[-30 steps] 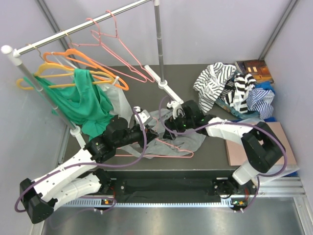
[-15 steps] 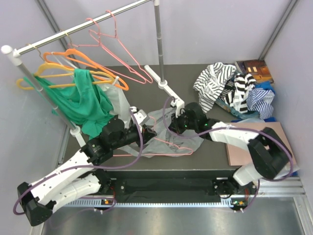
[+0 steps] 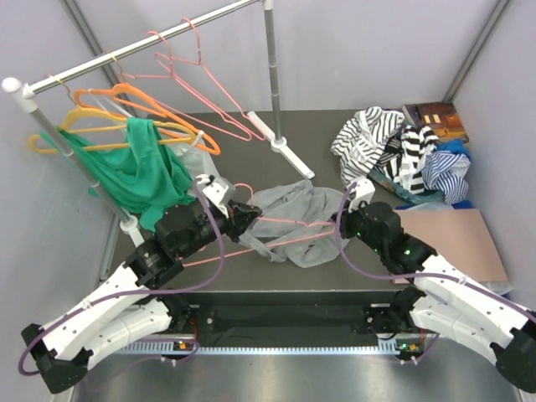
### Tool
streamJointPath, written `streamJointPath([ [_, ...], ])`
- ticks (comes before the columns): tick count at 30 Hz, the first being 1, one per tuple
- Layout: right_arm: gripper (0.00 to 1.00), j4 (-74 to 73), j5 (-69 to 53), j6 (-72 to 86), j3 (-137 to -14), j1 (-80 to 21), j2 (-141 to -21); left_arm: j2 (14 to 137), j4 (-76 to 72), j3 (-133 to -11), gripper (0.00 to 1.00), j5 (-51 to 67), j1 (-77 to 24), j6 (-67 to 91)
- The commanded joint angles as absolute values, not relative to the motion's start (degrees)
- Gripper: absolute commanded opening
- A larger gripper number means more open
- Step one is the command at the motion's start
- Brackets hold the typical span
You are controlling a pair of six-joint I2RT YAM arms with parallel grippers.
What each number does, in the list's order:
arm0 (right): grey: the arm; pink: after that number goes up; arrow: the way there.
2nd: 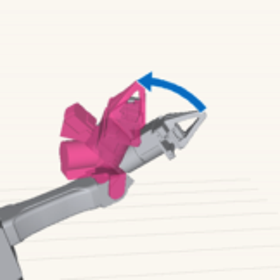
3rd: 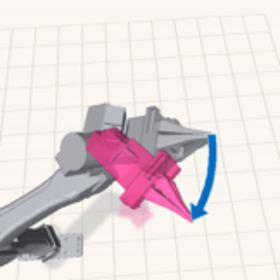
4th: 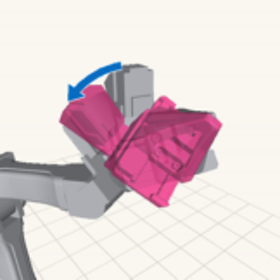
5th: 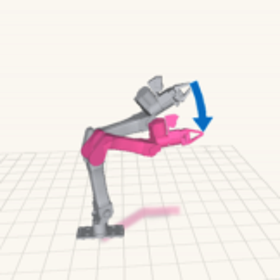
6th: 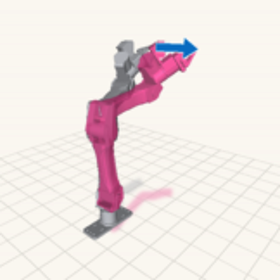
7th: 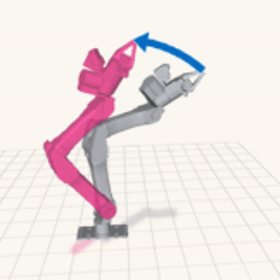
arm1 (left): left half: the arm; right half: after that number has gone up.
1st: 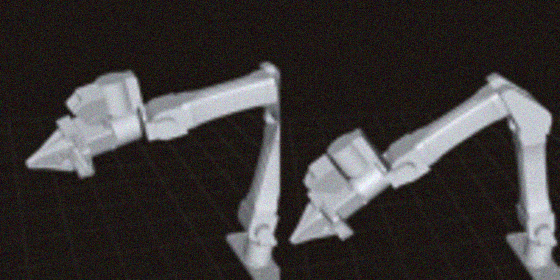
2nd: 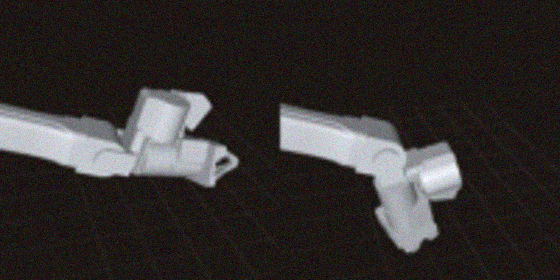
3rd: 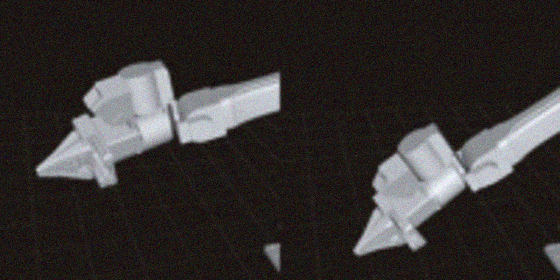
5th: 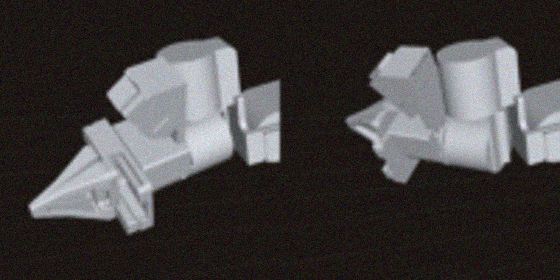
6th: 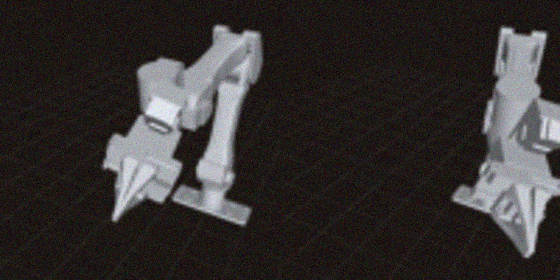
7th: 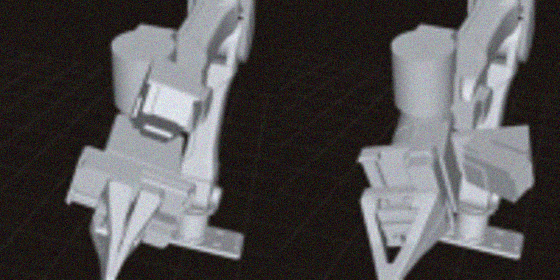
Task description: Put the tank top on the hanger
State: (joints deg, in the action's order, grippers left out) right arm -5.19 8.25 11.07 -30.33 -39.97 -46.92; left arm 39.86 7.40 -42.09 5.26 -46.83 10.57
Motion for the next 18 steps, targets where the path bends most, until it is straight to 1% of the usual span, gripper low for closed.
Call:
streamJointPath([
  [1, 0.0, -11.4, 12.3, 13.6, -28.7, -39.8, -38.9, 39.3, -1.2, -46.4, 0.0, -1.2, -46.9, 12.8],
  [4, 0.0, -13.4, 11.6, 14.3, -28.3, -39.8, -34.8, 40.1, -2.7, -46.5, 0.0, -4.4, -46.9, 13.0],
  [10, 0.0, -15.0, 9.9, 15.6, -28.6, -40.6, -32.6, 42.8, -3.3, -46.3, 0.0, -9.5, -46.9, 13.2],
  [15, 0.0, -16.0, 11.2, 15.6, -30.1, -41.0, -29.2, 43.2, -2.3, -45.9, 0.0, -8.6, -46.9, 13.0],
  [18, 0.0, -14.9, 12.7, 14.5, -30.3, -41.0, -27.3, 43.2, -2.3, -45.5, 0.0, -5.2, -46.9, 12.7],
])
